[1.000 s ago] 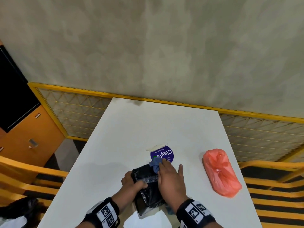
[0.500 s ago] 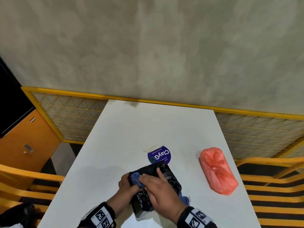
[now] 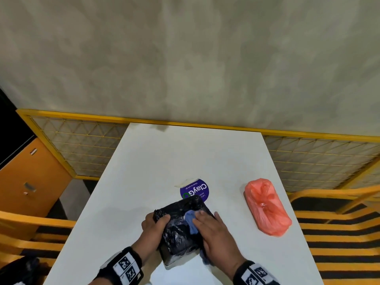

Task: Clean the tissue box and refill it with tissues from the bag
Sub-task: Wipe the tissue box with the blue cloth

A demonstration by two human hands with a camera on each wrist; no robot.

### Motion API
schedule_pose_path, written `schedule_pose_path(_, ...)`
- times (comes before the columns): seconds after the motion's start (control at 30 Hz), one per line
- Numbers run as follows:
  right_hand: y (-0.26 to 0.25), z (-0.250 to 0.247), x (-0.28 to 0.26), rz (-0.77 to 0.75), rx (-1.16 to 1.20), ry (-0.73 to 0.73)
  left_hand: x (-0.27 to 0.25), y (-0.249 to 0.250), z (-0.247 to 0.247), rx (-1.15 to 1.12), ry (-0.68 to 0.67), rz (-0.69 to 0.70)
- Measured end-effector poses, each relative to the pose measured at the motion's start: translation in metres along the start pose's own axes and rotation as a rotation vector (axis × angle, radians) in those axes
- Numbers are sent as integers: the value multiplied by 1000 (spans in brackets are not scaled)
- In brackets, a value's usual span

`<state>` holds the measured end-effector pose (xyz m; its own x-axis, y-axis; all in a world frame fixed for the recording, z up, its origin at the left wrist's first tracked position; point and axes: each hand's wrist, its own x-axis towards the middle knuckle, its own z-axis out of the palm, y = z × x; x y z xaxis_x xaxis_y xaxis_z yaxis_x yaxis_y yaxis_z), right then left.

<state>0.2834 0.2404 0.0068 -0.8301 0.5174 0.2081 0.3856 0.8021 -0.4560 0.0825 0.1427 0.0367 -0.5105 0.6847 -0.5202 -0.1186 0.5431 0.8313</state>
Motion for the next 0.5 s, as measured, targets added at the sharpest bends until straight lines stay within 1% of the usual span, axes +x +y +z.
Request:
schedule_pose_path(0.07, 16, -2, -5, 104, 38, 29, 4, -4, -2, 8, -1, 4)
schedule_pose_path(0.13, 32, -3, -8, 183, 83, 113, 7, -8, -4, 19, -11, 11)
schedule_pose_path(0.2, 37, -5, -7, 268, 171, 197, 7, -10, -4, 3, -31, 5)
schedule_pose_path(0.23, 33, -7, -5, 277, 200, 232, 6, -9, -3, -6, -30, -3)
schedule_pose_path(0.27, 26, -8, -4, 226, 205, 250, 6, -9, -3, -17, -26, -10)
schedule_pose_path(0.3, 18, -7, -6, 121, 190, 243, 4, -9, -3, -30, -21, -12)
schedule_pose_path(0.37, 5, 3, -14, -86, 115, 161, 3, -7, -4, -45, -18, -23)
schedule_pose_path(0.4, 3, 10, -19, -129, 81, 112, 3, -7, -3, -47, -22, -29)
schedule_pose_path(0.43, 5, 14, -22, -126, 65, 83, 4, -9, -2, -56, -31, -33)
schedule_pose_path(0.5, 17, 15, -21, -38, 72, 93, 3, -8, -2, -87, -30, -33)
